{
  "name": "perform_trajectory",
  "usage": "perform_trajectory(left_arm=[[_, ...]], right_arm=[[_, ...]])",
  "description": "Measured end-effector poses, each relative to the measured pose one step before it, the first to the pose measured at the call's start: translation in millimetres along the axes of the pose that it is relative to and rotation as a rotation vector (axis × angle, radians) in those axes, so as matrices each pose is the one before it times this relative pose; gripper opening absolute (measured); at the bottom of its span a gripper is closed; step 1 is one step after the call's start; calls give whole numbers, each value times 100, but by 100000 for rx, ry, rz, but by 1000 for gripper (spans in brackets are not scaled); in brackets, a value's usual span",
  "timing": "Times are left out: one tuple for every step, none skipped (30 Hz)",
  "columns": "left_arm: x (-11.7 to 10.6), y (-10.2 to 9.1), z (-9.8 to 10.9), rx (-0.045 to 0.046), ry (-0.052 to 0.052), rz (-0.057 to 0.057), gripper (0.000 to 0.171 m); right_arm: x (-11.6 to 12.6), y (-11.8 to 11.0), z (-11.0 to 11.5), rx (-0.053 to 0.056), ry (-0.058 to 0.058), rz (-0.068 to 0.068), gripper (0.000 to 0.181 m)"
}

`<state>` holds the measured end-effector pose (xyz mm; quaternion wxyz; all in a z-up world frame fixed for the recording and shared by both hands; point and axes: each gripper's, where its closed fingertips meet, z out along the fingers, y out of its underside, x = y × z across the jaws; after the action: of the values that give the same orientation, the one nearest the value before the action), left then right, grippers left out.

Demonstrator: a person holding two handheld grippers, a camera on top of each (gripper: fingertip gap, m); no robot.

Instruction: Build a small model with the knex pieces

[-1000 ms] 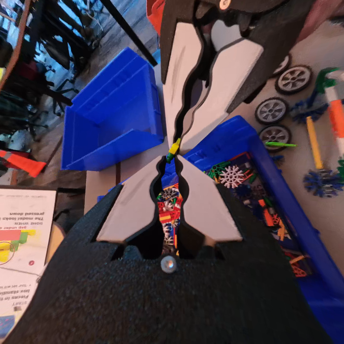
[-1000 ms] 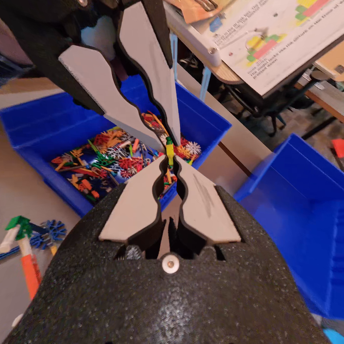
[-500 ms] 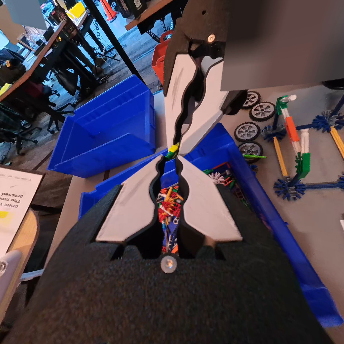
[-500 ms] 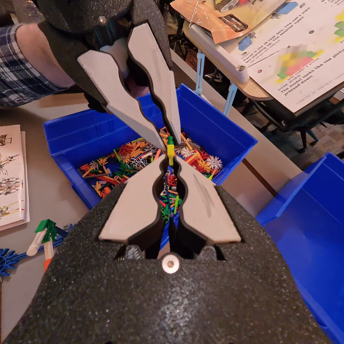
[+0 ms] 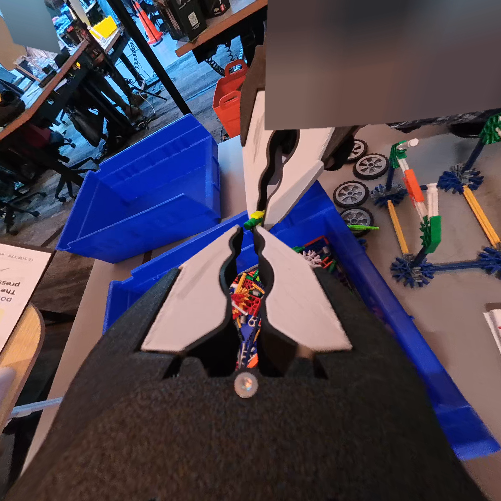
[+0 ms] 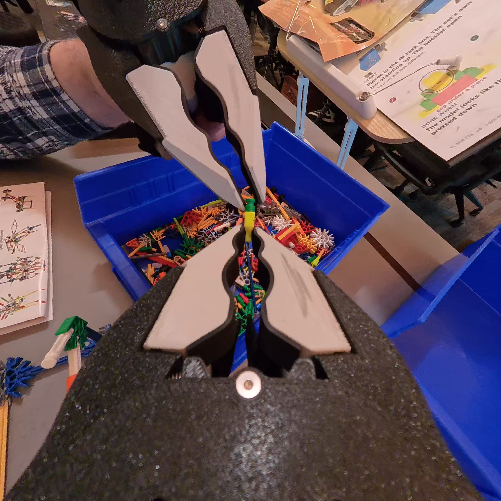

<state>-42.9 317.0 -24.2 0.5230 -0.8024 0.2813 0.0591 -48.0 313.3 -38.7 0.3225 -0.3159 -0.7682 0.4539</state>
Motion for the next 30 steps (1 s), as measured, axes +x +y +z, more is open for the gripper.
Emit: perform_trajectory(left_arm=[[-79,-56,-73,262,-207,-171,7],[51,-12,-22,299,632,-418,8],[91,95,4,-194,855,-99,8],[63,98,-3,-85,770,-168,9],[197,-61,-24,693,1727,-829,9],[98,14,15,156,993,-673,9],[-75,117,51,-682,-501,346,11],[52,-97,-5,575,232,274,11],[337,-595,-119,3608,2235,-1118,11],[347,-534,-115,2770,2381,-1131,11],[10,164,21,-1875,-50,556,9],[-183,760,81,-5411,-1728,2405,7],[-124,516,42,-3281,-1519,2146,7],[38,-72,-94,529,401,-417,7],[74,-258,-155,1585,1252,-1465,8],[-99,-143,-141,824,10,-721,9],[-198,124,-111,-710,-894,144,10],[-146,259,-53,-1392,-526,30,10],[125,157,-19,-516,1110,-270,10],[139,-58,33,756,999,-356,11],[63,36,121,-95,383,-161,11],[4,117,156,-651,-336,490,10],[115,44,117,-116,424,286,9],[126,20,86,65,716,-129,7],[2,68,49,-231,-81,176,7],[-6,-20,-5,186,-205,695,7],[-5,-102,-18,505,-144,274,6],[-13,-23,7,-28,-72,-73,6],[13,-23,34,25,-353,717,5],[8,-12,55,-69,-280,443,5]], right_arm=[[-28,28,12,-155,-103,-196,3],[-45,53,36,-434,-117,-403,3],[-52,90,54,-434,-167,-319,3],[-61,27,45,70,-314,146,3],[-38,16,53,87,-276,218,3],[7,93,40,-387,144,-394,3],[-11,88,45,-425,135,-580,3],[-98,99,71,-515,-419,-328,3],[-114,108,139,-475,-262,-430,3],[-149,52,136,-225,-319,-453,3],[-159,-6,103,-47,-429,-323,3],[-36,7,45,-216,114,-205,3],[31,28,14,-199,319,-298,3],[-29,-34,-16,332,-256,188,3],[27,-18,-31,203,-16,201,3],[60,11,-30,72,278,-51,3],[17,-31,-39,317,-30,156,3],[-48,-34,-13,343,-453,264,3],[-29,-20,13,112,-179,-47,3],[-22,21,32,-141,74,-285,3],[-62,-1,35,-46,-198,-222,3],[-57,-11,24,126,-202,-66,3],[-6,9,15,-12,113,-165,3],[31,61,5,-241,97,-68,3],[-8,22,-1,155,-278,420,3],[-8,-58,-19,541,-198,548,3],[42,-27,-26,179,234,69,3],[23,19,-10,-138,171,19,3],[23,29,-27,-134,90,-27,3],[81,-4,-43,414,333,96,3]])
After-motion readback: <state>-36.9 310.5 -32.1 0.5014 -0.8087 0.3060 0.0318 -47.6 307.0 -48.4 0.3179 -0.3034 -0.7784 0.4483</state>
